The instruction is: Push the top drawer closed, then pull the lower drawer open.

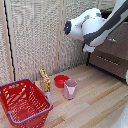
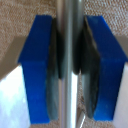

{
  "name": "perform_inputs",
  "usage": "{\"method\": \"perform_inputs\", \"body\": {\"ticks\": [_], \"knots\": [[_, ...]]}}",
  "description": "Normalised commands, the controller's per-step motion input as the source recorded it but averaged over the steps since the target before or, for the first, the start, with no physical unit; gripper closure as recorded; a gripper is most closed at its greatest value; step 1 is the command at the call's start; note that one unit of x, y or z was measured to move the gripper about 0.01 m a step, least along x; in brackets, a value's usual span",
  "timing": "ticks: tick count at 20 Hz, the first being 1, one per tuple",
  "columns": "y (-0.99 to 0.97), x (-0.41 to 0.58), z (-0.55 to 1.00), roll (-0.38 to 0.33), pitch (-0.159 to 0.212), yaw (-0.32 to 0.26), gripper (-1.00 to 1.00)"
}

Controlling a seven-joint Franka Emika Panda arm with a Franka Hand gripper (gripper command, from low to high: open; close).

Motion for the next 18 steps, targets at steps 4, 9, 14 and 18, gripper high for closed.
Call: {"method": "perform_inputs", "body": {"ticks": [4, 9, 14, 18], "knots": [[-0.71, -0.052, 0.51, 0.000, -0.024, 0.158, 1.00], [-0.62, -0.065, 0.40, 0.000, -0.011, 0.190, 1.00], [-0.68, -0.089, 0.32, 0.000, -0.014, 0.168, 1.00], [-0.71, -0.113, 0.31, -0.004, -0.031, 0.149, 1.00]]}}
